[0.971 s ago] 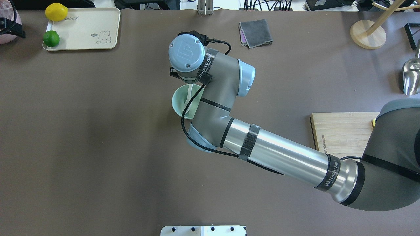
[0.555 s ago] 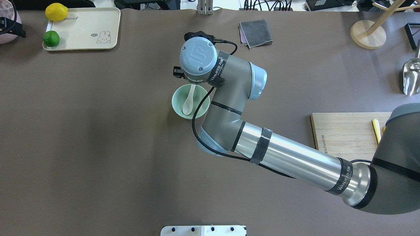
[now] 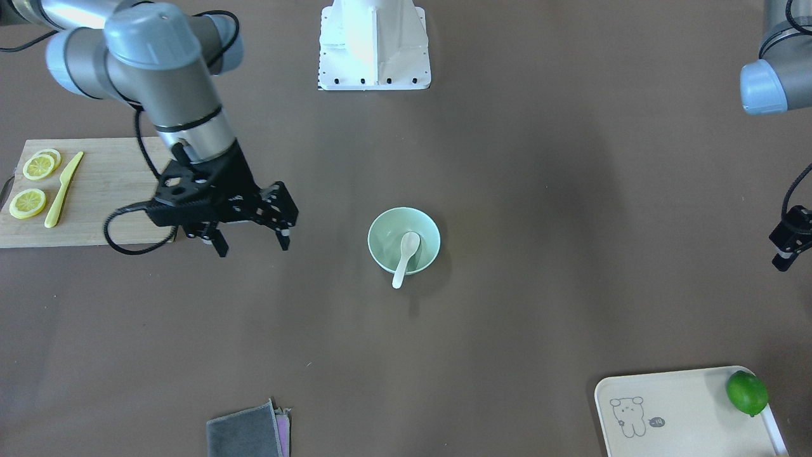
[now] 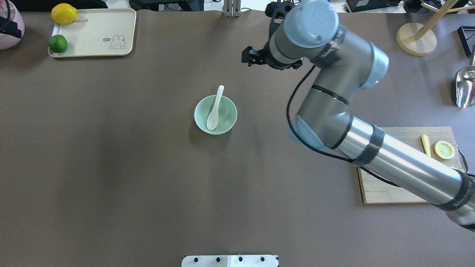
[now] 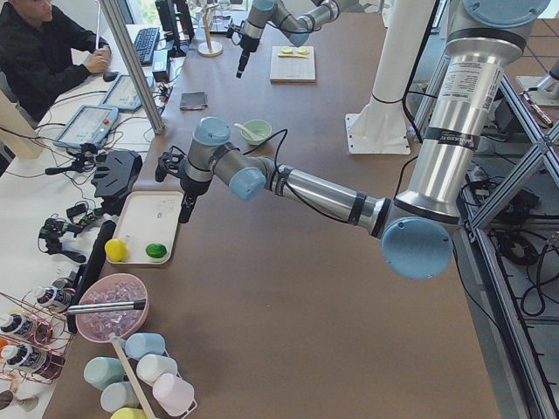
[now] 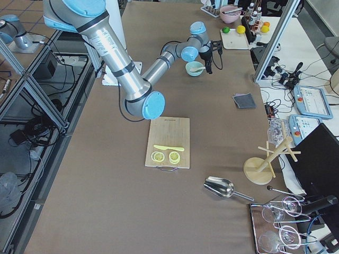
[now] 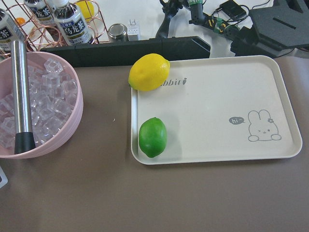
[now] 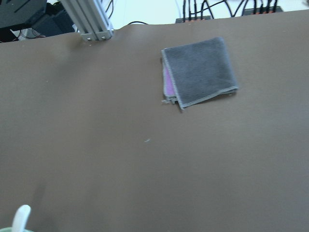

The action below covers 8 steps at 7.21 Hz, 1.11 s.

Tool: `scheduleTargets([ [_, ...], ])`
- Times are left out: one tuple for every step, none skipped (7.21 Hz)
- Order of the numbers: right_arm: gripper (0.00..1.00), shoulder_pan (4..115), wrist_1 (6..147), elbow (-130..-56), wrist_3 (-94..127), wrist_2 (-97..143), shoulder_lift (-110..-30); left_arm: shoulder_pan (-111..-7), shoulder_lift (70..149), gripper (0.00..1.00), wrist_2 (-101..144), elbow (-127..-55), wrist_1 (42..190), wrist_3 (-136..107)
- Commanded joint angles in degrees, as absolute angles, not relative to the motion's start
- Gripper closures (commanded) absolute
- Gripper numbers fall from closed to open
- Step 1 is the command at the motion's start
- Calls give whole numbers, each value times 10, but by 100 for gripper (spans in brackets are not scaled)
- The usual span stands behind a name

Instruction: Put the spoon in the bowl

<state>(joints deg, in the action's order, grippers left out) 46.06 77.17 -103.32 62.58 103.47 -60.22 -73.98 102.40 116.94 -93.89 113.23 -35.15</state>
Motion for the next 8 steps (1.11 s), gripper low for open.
scheduleTargets([
  [0, 488, 772, -1074, 601, 1016, -703, -740, 994, 2, 1168, -937, 1134, -347],
  [0, 526, 780, -1086, 514, 1048, -732, -741, 983, 2, 1172, -943, 1136, -324],
  [0, 588, 808, -1092, 417, 1157, -768, -741, 970, 2, 1175, -953, 1139, -303],
  [0, 666, 861, -1092, 307, 1240, -799, -746, 969, 2, 1187, -959, 1136, -302],
  [0, 728, 926, -1086, 174, 1263, -823, -774, 967, 2, 1249, -957, 1128, -291],
  [0, 790, 1002, -1082, 52, 1264, -834, -805, 962, 2, 1292, -953, 1120, -244],
  [0, 850, 1037, -1042, -51, 1286, -847, -846, 926, 2, 1296, -951, 1104, -156],
  [0, 889, 1027, -975, -141, 1341, -869, -863, 901, 2, 1298, -927, 1103, -94],
])
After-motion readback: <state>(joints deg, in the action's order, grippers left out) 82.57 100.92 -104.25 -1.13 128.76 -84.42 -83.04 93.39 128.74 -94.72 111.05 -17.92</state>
